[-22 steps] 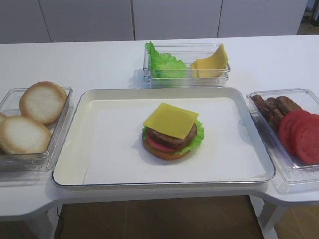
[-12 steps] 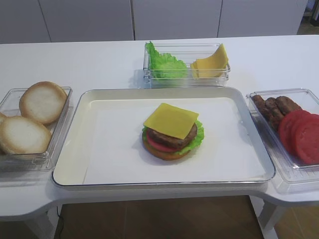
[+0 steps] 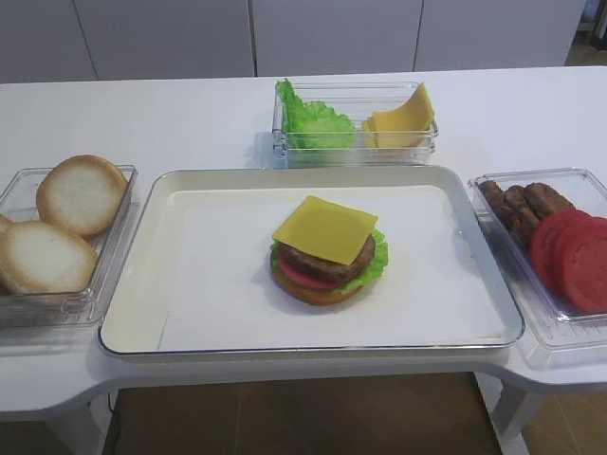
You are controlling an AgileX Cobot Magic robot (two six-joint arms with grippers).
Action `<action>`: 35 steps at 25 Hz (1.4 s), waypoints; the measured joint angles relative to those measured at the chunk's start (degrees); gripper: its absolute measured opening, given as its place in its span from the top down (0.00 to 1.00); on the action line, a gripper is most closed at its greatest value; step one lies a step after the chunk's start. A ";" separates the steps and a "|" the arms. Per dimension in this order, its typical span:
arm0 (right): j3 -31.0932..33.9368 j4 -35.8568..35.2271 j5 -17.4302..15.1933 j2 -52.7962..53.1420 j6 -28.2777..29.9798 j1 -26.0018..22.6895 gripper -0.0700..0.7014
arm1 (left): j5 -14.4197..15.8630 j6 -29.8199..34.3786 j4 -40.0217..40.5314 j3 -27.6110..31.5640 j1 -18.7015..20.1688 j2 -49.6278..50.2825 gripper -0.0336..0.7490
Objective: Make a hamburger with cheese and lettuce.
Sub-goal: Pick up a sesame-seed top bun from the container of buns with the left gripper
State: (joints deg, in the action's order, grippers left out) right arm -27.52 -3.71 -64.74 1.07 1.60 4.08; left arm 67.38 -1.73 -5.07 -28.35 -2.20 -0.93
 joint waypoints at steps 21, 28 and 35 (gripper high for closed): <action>0.00 0.00 0.00 0.00 0.00 0.00 0.39 | -5.76 -3.25 -5.35 -24.20 0.00 43.32 0.44; 0.00 0.00 0.00 0.00 0.00 0.00 0.39 | -5.37 -7.86 -0.11 -31.12 0.22 59.11 0.44; 0.00 0.00 0.00 0.00 0.00 0.00 0.39 | -0.23 -8.66 3.91 -34.11 0.09 74.51 0.44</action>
State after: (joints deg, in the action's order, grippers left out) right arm -27.52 -3.71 -64.74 1.07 1.60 4.08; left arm 67.15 -10.39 -1.16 -62.46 -2.11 73.59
